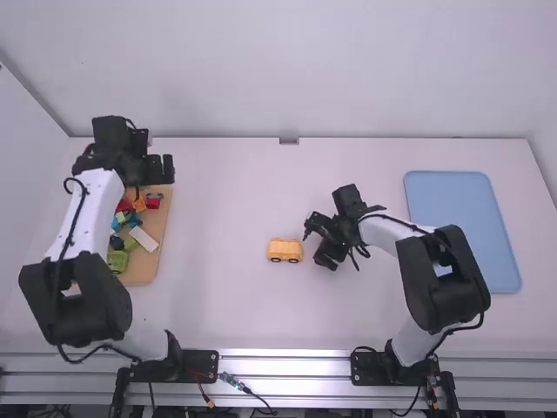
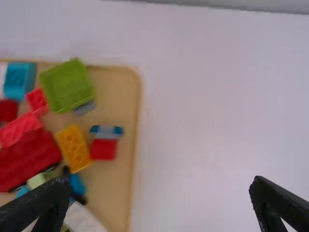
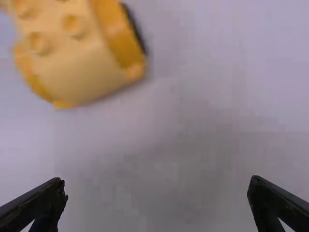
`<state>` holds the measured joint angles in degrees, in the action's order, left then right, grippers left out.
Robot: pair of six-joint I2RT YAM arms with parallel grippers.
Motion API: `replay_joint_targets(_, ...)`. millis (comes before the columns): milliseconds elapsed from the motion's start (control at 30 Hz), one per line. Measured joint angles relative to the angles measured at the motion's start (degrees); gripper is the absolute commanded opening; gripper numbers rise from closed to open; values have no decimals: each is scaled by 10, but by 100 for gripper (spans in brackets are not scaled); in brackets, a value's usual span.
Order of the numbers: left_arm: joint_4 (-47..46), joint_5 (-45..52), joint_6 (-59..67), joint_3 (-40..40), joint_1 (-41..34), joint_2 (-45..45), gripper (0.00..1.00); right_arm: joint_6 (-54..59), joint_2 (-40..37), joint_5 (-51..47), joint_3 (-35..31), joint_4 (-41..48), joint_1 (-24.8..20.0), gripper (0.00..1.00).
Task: Assemble lego blocks to make yellow taxi
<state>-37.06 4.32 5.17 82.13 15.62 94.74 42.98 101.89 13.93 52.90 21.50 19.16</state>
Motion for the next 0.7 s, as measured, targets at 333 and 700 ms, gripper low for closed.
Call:
replay_joint_targets(333, -188, -38, -49, 282, 73, 276, 99, -60, -1, -81, 88, 63, 0, 99)
replay_joint_targets(700, -232, -46, -59, 394, 77, 403, 99, -65, -1, -89, 94, 54, -1, 99)
